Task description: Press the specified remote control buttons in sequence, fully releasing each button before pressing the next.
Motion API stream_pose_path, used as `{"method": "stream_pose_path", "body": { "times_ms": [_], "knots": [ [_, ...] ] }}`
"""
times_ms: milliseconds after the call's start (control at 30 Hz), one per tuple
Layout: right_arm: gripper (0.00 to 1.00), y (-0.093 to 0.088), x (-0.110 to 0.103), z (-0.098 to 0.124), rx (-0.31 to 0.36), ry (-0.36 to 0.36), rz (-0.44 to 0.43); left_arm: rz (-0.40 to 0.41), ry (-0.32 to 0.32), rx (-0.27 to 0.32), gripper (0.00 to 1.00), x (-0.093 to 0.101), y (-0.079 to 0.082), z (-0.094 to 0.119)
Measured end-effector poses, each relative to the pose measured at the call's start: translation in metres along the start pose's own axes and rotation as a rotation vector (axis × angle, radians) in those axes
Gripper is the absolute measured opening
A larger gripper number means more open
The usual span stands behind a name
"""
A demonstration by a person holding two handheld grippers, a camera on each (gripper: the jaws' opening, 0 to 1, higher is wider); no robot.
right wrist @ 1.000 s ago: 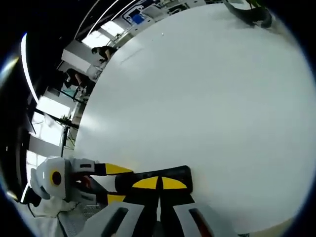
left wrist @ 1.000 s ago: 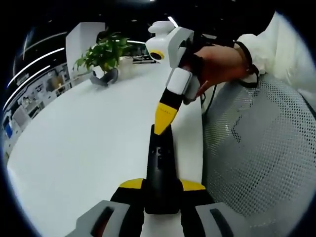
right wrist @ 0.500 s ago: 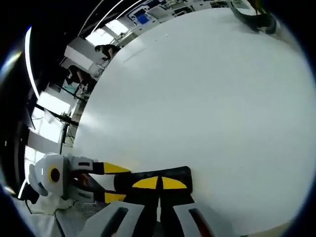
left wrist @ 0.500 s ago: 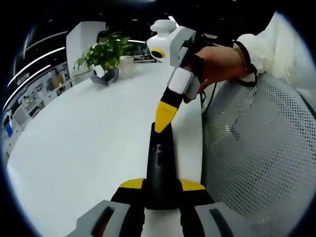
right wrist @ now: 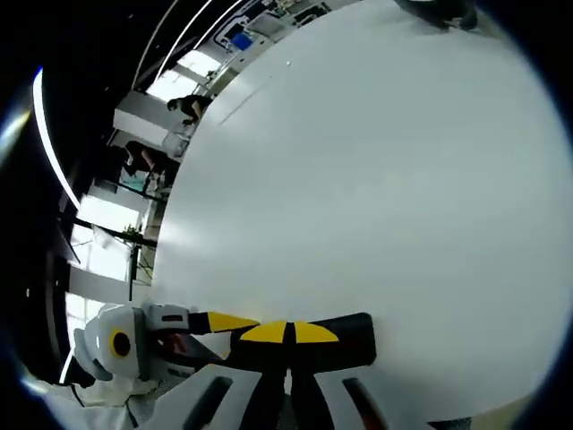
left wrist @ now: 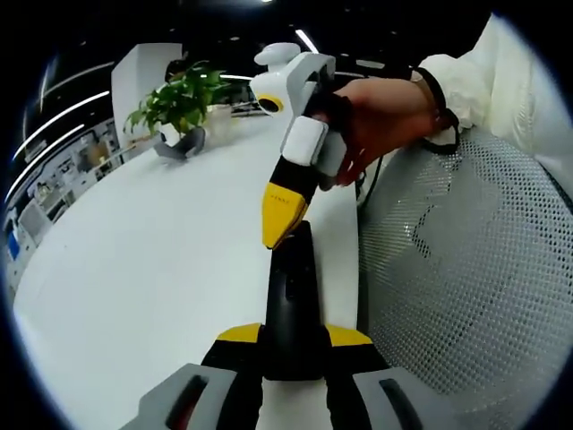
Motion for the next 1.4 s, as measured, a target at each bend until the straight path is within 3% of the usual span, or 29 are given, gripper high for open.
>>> {"method": "stream_pose_path", "body": {
  "times_ms": [400,1067,1400],
  "knots": [
    [0.0,-0.0022,0.0021,-0.0006,-0.012,-0.02,-0.006,0.001,-0.002,0.001,0.25,-0.0002,0.0001,0.0003],
    [0.0,-0.0058,-0.0033,-0.0018,0.016,-0.078,0.142,-0.001,0.002,0.001,0.25,-0.0001,0.0006,0.0002],
    [0.0,-0.0061,-0.0008,0.0002,-0.02,-0.073,0.094,-0.002,-0.002,0.001,0.25,-0.0006,0.0006,-0.0001]
  ]
}}
Point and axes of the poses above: the point that each gripper's makers call its tool centre point, and the gripper's own axes: z roughly backward along the fingers, x roughly to its right, y roughly out of its top, the point moved 7 cm from there along z, roughly backward along the fingers, and after that the axes turned 10 degrees about -z, right-handed, at the moved point
